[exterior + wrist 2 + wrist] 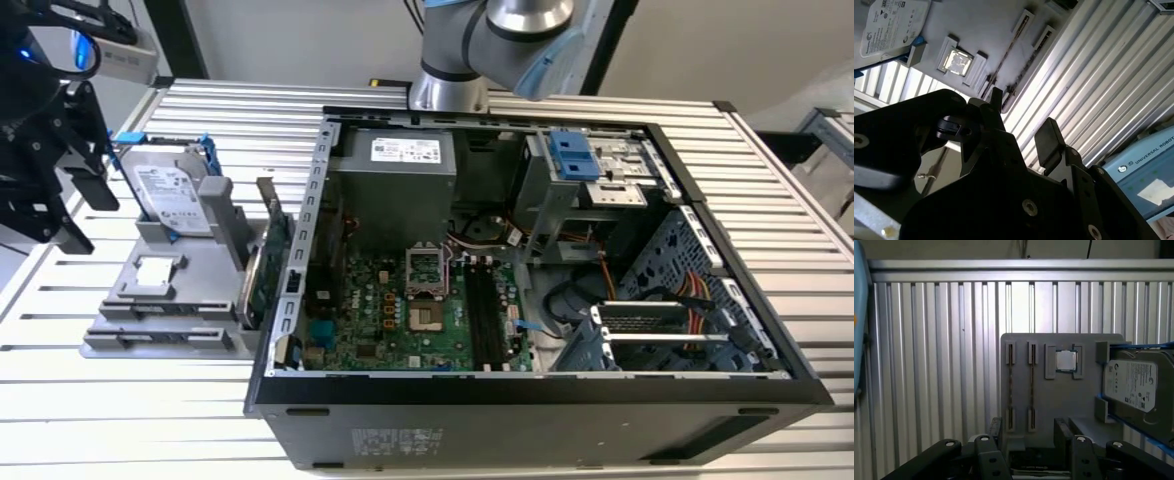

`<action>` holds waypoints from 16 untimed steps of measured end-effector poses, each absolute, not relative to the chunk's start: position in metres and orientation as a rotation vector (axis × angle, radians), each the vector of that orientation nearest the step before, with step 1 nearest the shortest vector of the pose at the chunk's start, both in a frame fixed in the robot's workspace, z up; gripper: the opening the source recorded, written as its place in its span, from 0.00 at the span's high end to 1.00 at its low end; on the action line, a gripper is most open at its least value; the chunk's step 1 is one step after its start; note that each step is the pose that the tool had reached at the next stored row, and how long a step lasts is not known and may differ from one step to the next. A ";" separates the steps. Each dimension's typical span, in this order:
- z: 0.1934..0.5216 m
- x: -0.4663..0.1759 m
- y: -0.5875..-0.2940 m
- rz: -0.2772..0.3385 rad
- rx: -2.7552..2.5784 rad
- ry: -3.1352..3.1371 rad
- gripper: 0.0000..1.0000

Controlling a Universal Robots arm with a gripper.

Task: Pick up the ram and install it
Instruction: 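Pick up the ram and move it above insertion slot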

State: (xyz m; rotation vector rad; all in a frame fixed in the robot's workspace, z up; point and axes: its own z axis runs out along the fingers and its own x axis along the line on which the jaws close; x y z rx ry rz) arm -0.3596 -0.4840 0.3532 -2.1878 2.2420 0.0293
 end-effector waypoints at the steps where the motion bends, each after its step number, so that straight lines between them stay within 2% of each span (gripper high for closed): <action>1: 0.353 -0.360 -0.484 0.029 -2.188 2.242 0.00; 16: 0.341 -0.360 -0.484 0.029 -2.188 2.242 0.00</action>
